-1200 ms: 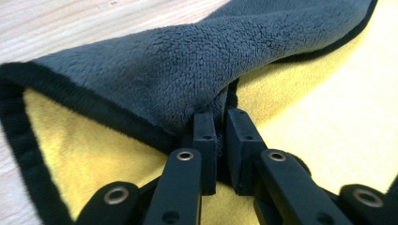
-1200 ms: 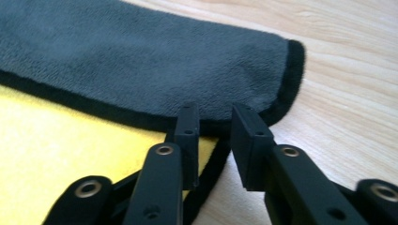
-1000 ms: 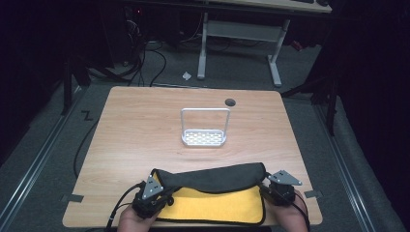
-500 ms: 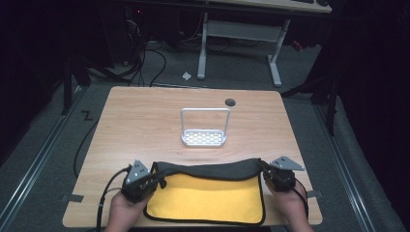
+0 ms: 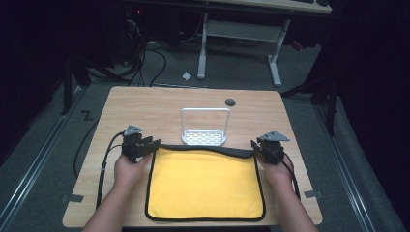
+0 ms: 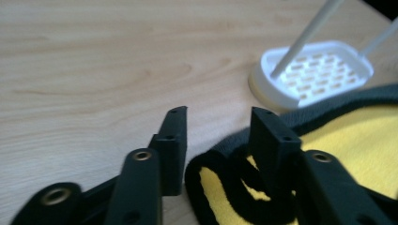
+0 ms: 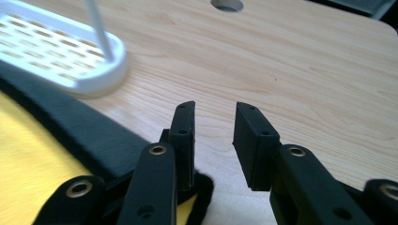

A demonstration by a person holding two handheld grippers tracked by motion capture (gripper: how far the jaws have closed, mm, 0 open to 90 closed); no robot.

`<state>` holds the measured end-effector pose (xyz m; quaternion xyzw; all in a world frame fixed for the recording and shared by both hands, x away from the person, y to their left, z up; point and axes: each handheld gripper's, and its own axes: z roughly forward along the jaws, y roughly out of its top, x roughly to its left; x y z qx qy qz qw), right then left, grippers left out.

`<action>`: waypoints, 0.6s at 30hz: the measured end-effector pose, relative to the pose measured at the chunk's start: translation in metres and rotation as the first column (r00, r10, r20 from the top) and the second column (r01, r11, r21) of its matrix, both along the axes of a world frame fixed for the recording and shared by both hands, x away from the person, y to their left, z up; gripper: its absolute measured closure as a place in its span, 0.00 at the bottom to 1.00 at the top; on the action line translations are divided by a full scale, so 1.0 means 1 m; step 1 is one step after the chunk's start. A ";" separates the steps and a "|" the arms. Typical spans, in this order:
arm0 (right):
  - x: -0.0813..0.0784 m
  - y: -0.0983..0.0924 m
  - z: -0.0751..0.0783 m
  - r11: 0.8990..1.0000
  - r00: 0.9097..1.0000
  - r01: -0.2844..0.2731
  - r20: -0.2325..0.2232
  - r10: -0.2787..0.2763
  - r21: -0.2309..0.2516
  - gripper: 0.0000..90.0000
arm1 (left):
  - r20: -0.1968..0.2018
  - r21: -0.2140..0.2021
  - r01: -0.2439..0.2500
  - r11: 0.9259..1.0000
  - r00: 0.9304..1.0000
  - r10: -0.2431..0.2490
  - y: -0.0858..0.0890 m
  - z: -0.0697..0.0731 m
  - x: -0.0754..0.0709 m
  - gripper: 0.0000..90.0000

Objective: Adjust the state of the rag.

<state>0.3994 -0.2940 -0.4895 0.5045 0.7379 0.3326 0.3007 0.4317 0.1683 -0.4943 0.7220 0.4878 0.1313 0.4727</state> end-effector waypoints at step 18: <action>-0.069 0.009 -0.034 0.990 0.979 -0.137 -0.155 0.129 -0.044 1.00 | -0.099 0.154 0.221 0.963 0.973 -0.207 -0.025 -0.037 -0.090 0.93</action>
